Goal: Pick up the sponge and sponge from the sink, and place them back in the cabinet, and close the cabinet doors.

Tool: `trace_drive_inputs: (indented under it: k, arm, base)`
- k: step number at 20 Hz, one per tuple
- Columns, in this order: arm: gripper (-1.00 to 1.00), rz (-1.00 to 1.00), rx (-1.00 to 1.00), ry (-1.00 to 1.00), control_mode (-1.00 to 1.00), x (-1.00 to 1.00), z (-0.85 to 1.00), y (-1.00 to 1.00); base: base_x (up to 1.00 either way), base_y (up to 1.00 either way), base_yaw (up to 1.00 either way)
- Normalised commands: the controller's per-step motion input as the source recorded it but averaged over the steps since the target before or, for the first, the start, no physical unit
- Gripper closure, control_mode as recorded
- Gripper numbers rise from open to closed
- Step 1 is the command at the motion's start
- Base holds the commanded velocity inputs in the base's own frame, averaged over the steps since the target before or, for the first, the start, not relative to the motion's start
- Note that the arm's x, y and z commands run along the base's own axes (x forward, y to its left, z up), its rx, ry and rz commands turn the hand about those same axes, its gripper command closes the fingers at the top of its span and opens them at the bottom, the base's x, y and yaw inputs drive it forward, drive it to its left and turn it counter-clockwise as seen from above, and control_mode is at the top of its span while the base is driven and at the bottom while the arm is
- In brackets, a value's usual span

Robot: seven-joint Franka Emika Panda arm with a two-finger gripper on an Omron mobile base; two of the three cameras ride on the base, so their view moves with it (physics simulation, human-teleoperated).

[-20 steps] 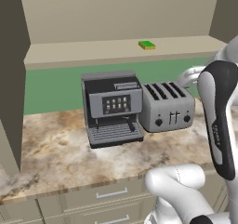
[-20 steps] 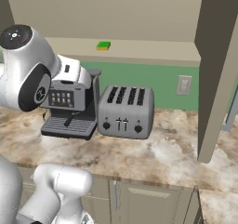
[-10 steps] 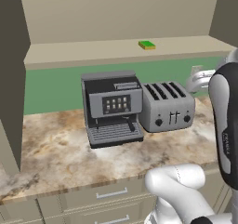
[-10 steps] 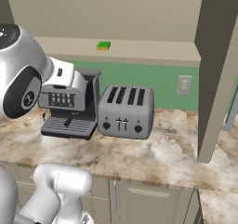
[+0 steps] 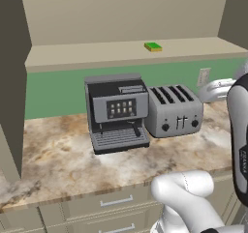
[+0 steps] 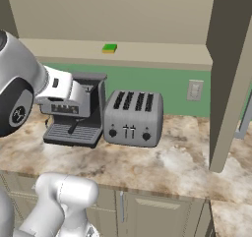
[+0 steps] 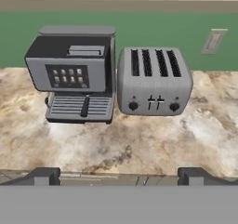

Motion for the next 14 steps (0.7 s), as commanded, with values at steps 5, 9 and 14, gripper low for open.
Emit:
trace_drive_inputs:
  k: [5, 9, 14]
  arm:
    - [-1.00, 0.00, 0.00, 0.00, -1.00, -0.13, 0.00, 0.01]
    - [-1.00, 0.00, 0.00, 0.00, 1.00, -0.05, 0.00, 0.00]
    - [-1.00, 0.00, 0.00, 0.00, 1.00, 0.00, 0.00, 0.00]
  base:
    - [0.00, 0.00, 0.00]
    - [-0.25, 0.00, 0.00]
    - [-0.57, 0.00, 0.00]
